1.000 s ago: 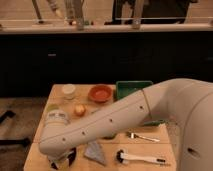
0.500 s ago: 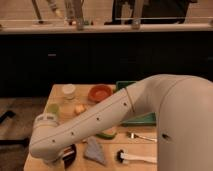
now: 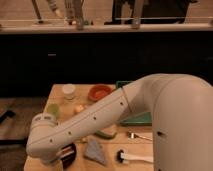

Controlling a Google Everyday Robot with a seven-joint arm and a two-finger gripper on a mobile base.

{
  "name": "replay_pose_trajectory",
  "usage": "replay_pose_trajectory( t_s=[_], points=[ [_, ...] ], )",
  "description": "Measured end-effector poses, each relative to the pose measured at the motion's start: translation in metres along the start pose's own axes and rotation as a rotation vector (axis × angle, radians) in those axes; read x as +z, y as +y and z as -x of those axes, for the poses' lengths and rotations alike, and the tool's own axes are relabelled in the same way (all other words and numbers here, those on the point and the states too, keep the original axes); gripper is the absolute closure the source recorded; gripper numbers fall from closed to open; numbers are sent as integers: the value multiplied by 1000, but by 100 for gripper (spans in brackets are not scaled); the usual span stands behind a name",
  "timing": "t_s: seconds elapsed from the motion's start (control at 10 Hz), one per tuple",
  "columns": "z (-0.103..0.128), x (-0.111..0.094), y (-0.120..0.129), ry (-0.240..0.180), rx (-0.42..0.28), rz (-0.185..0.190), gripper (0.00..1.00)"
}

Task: Place eraser in red bowl

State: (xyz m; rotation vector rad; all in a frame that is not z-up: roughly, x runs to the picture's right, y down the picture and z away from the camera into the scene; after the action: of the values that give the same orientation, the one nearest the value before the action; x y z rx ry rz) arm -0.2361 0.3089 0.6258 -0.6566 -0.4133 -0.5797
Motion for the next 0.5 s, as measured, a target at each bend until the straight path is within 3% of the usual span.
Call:
replay_pose_trajectory(
  t_s=[0.5],
  points=[
    [2, 12, -7, 10, -12, 22, 20]
  ],
)
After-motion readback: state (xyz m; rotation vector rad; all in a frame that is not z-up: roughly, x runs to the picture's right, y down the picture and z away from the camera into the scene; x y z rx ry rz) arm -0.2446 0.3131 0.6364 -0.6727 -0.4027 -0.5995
